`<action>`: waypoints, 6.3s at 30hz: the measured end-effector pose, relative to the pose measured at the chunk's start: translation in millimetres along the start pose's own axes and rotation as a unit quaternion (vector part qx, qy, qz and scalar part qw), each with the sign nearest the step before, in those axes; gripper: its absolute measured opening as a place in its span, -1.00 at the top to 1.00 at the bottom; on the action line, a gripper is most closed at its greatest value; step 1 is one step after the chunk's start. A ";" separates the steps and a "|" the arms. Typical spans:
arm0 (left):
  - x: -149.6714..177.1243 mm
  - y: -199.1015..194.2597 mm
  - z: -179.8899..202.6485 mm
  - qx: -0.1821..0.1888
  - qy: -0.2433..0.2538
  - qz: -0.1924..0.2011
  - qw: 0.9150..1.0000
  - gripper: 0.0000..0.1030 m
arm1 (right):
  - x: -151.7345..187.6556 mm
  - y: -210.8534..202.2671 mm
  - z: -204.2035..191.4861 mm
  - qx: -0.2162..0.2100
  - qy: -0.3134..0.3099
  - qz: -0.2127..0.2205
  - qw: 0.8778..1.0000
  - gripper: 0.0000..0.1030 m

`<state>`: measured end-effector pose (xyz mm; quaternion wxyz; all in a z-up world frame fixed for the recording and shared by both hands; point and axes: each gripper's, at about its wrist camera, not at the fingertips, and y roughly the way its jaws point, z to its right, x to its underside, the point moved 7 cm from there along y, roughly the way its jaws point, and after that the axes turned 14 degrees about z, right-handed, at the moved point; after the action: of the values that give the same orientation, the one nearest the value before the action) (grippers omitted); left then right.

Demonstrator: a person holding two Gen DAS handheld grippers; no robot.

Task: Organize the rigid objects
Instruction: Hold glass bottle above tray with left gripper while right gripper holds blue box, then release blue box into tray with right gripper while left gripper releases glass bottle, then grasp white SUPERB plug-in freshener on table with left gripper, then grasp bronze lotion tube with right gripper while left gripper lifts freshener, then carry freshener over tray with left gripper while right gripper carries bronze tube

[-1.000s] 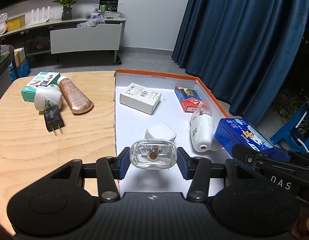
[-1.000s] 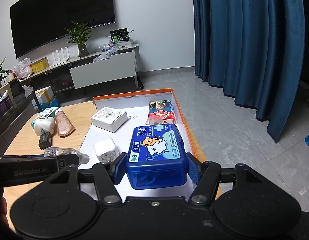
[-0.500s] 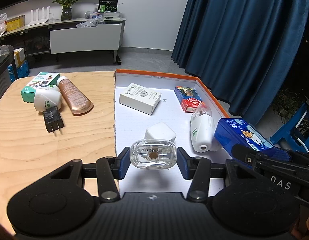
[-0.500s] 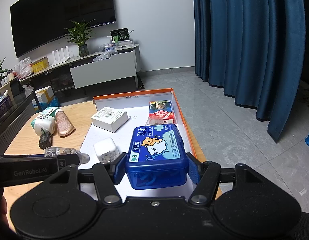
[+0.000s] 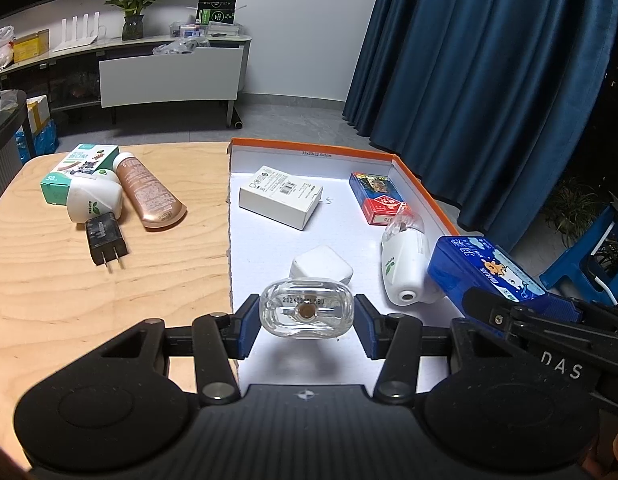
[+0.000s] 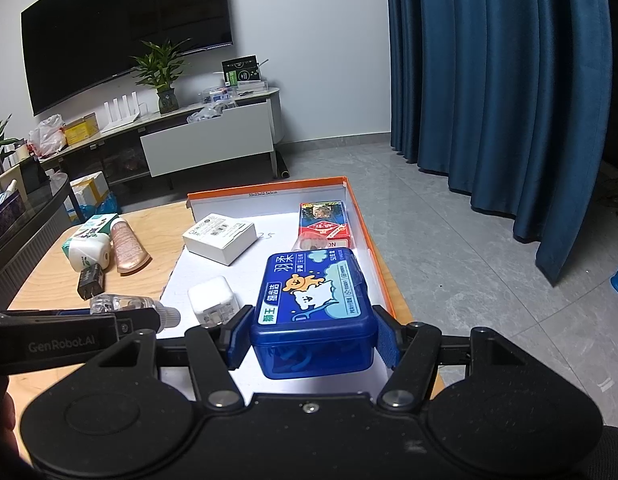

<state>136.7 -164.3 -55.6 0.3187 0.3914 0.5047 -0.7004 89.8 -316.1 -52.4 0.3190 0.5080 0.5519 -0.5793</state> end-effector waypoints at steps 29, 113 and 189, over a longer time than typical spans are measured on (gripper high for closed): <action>3.9 4.9 -0.2 -0.001 -0.003 -0.006 1.000 0.04 | 4.8 5.2 0.4 0.001 0.002 -0.006 1.000 -0.44; -40.0 45.0 -190.5 -0.174 -0.060 -0.006 0.983 -0.92 | -11.8 55.4 -132.0 -0.135 -0.067 -0.023 0.988 -0.73; -42.5 -28.4 -201.8 -0.113 -0.092 0.086 0.985 -0.20 | -27.6 178.3 -228.0 -0.216 -0.112 -0.069 0.967 0.10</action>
<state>179.4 39.1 -42.7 0.4655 0.3285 0.5134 -0.6418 317.2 -135.0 -54.1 0.4400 0.3193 0.6590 -0.5198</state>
